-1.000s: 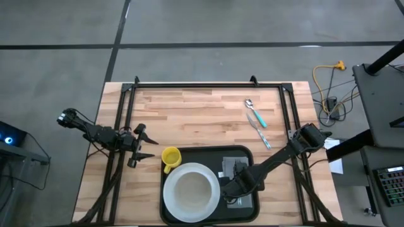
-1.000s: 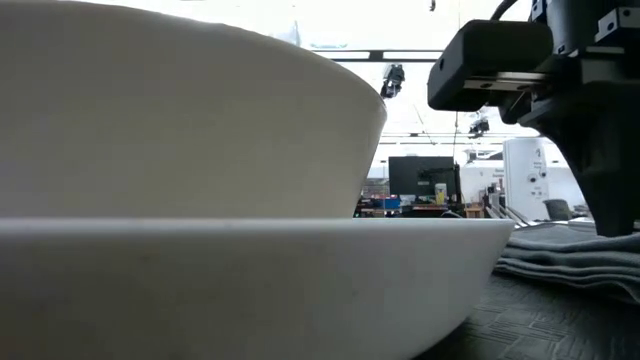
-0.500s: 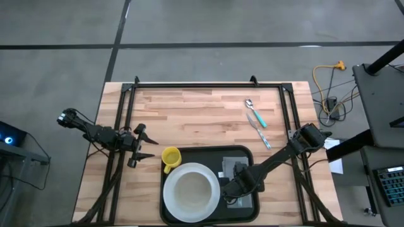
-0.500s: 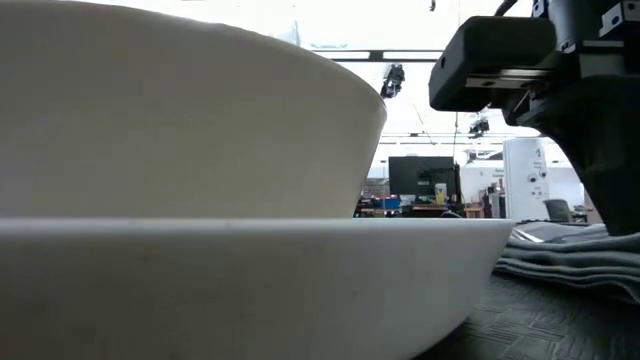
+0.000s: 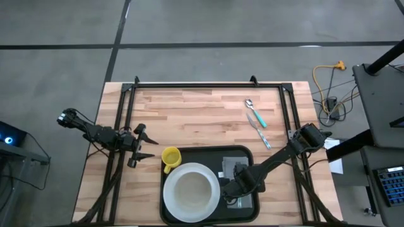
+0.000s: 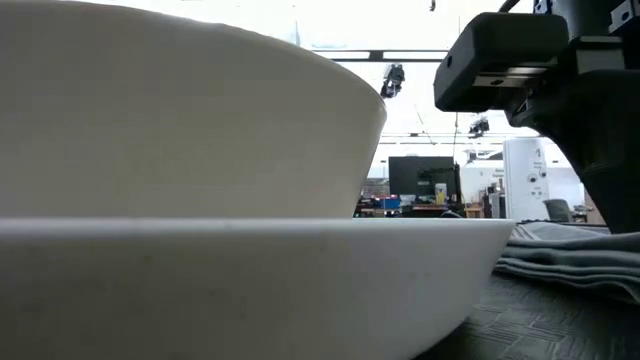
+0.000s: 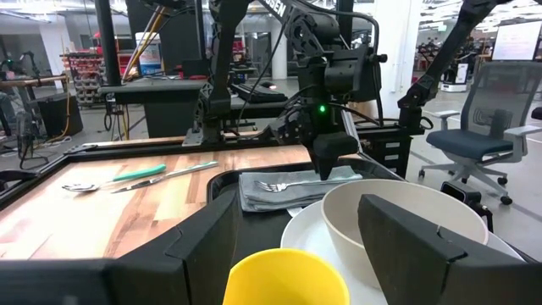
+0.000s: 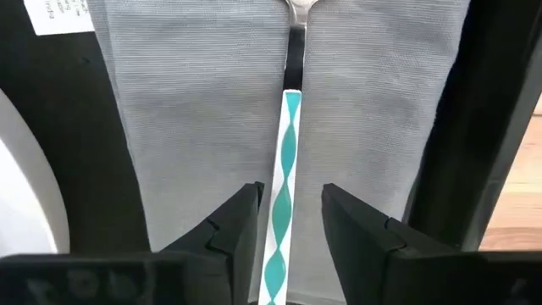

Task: Set up tray
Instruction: Put the green spoon to the left of the white fork on the gray napkin on the black serving tray

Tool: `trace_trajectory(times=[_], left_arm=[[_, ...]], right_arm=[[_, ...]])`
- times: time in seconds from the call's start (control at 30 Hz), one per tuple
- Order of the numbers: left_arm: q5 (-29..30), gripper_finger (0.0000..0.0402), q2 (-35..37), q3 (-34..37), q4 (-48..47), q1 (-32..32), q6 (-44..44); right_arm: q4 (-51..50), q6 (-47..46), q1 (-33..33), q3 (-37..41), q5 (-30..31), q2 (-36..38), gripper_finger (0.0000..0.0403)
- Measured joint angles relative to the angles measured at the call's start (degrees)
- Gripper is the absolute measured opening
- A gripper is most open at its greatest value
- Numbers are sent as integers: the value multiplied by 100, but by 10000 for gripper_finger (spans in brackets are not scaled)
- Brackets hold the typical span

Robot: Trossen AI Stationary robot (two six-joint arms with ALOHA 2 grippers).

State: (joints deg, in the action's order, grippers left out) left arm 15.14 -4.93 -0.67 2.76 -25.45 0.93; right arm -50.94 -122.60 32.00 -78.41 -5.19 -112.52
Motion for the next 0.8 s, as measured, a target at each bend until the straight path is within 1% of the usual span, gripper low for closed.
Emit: trace_trajectory(times=[0.13, 0.3, 0.63, 0.8], left_arm=[[-1, 224, 2, 0, 0, -2, 0], [0, 224, 2, 0, 0, -1, 0], [0, 224, 2, 0, 0, 0, 0], [-1, 224, 2, 0, 0, 0, 0]], right_arm=[[5, 295, -6, 0, 8, 109, 135], [53, 1047, -34, 0, -57, 285, 140], [94, 1958, -38, 0, -134, 484, 125], [99, 2118, -53, 0, -131, 484, 120]])
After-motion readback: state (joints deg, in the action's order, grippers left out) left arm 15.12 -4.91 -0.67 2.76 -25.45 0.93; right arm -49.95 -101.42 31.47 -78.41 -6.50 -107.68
